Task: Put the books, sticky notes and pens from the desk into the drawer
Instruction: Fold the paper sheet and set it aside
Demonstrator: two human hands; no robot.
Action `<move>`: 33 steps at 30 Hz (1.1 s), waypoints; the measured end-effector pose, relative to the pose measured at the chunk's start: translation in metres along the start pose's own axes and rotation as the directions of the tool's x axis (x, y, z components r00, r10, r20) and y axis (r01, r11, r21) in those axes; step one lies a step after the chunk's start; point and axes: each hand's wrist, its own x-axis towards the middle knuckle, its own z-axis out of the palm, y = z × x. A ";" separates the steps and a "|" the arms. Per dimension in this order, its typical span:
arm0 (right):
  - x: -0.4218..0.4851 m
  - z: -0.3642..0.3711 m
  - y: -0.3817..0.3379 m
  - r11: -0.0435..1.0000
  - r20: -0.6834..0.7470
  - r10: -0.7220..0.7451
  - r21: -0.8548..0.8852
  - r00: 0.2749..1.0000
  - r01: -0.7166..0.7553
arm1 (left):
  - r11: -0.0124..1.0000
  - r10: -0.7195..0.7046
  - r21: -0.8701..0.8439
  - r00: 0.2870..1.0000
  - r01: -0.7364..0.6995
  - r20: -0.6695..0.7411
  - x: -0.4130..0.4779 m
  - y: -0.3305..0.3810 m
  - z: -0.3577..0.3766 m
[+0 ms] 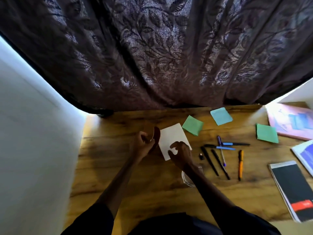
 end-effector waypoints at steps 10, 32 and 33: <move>0.003 0.036 -0.009 0.925 0.076 0.028 -0.381 0.997 0.003 | 0.995 -0.101 0.023 0.995 0.101 0.008 -0.010 -0.015 -0.015; -0.005 0.028 -0.029 0.719 0.226 -0.188 -0.631 0.956 0.291 | 0.994 -0.079 0.081 0.997 0.078 0.020 -0.020 -0.007 -0.007; -0.003 0.023 -0.029 0.747 0.211 -0.189 -0.603 0.959 0.280 | 0.994 -0.083 0.079 0.996 0.081 0.021 -0.020 -0.007 -0.007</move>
